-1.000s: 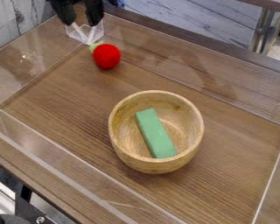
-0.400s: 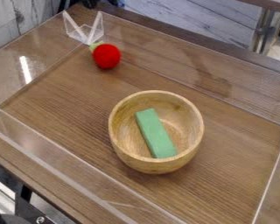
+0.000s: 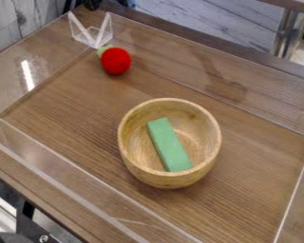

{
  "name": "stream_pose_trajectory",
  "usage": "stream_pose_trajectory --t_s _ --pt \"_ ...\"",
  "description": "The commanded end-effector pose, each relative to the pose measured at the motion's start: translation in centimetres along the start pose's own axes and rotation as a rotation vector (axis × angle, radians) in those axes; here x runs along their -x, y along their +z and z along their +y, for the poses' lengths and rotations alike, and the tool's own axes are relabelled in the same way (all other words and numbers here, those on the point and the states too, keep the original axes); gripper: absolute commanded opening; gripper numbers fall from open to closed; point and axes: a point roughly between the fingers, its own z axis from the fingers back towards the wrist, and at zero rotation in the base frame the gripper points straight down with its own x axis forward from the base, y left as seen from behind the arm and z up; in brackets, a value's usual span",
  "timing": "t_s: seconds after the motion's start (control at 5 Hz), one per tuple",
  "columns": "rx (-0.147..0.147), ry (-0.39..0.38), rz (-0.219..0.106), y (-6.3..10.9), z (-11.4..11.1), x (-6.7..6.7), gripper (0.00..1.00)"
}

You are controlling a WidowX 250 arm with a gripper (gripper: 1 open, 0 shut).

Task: Move the red fruit to the left

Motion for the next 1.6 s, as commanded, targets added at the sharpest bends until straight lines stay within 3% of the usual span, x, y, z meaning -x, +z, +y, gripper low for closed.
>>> stream_pose_trajectory --t_s 0.0,0.6,1.0,1.2,1.4 --pt "-0.023 0.020 -0.056 1.4 0.3 0.0 0.00" --pt "-0.064 0.133 -0.064 -1.6 0.2 0.1 0.00" --pt "-0.090 0.193 -0.069 -2.9 0.2 0.2 0.00" --pt "-0.099 0.187 -0.067 -2.8 0.2 0.2 0.00" --pt "-0.106 0.179 -0.064 -2.7 0.1 0.1 1.00"
